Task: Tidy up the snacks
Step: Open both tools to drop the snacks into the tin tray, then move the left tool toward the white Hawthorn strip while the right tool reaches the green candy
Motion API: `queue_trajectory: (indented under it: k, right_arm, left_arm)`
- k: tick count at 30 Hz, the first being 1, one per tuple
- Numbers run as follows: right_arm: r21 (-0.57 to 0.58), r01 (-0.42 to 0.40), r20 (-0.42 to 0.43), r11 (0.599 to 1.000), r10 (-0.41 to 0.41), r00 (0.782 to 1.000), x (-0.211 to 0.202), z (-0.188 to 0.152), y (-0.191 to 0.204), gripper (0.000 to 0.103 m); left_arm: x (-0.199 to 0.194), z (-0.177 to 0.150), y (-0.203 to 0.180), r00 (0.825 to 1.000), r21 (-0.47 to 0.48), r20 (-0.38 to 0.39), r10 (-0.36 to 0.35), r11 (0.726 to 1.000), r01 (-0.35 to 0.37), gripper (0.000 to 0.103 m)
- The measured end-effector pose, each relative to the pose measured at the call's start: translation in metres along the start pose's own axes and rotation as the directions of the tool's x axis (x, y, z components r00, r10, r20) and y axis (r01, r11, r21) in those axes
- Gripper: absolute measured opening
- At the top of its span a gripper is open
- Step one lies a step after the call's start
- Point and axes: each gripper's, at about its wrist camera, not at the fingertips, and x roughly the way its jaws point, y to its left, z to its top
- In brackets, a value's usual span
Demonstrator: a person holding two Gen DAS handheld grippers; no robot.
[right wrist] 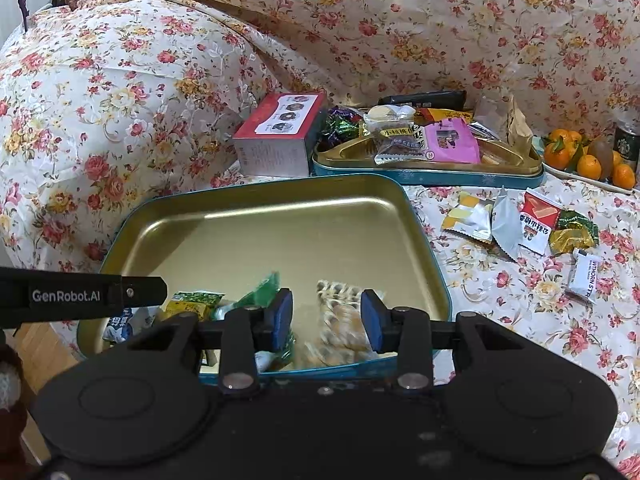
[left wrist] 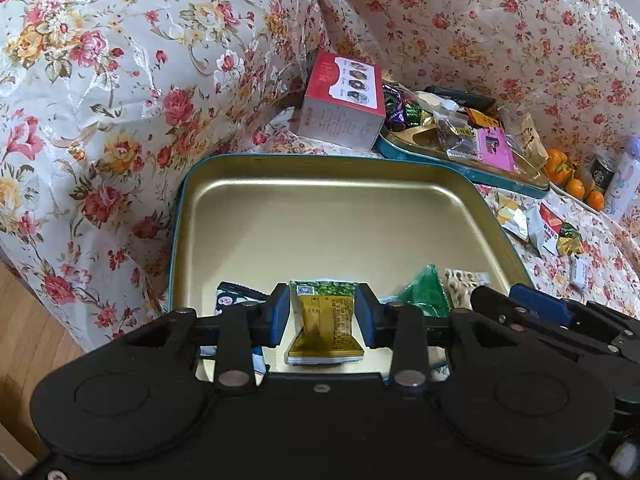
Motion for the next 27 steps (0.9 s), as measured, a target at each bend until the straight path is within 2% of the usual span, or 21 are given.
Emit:
queue_trajectory:
  k: [13, 21, 27]
  right_arm:
    - [0.013, 0.008, 0.003, 1.000, -0.008, 1.000, -0.006, -0.001, -0.004, 0.041]
    - [0.019, 0.013, 0.016, 1.000, -0.013, 1.000, -0.017, -0.005, -0.006, 0.041]
    - [0.031, 0.023, 0.040, 0.999, -0.024, 0.999, -0.033, -0.009, -0.020, 0.041]
  left_arm:
    - [0.001, -0.001, -0.002, 1.000, -0.001, -0.021, -0.011, 1.000, 0.011, 0.045]
    - [-0.005, -0.005, -0.016, 1.000, 0.053, -0.011, -0.025, 0.998, 0.026, 0.045]
    - [-0.011, -0.012, -0.036, 1.000, 0.129, 0.010, -0.028, 0.991, 0.026, 0.045]
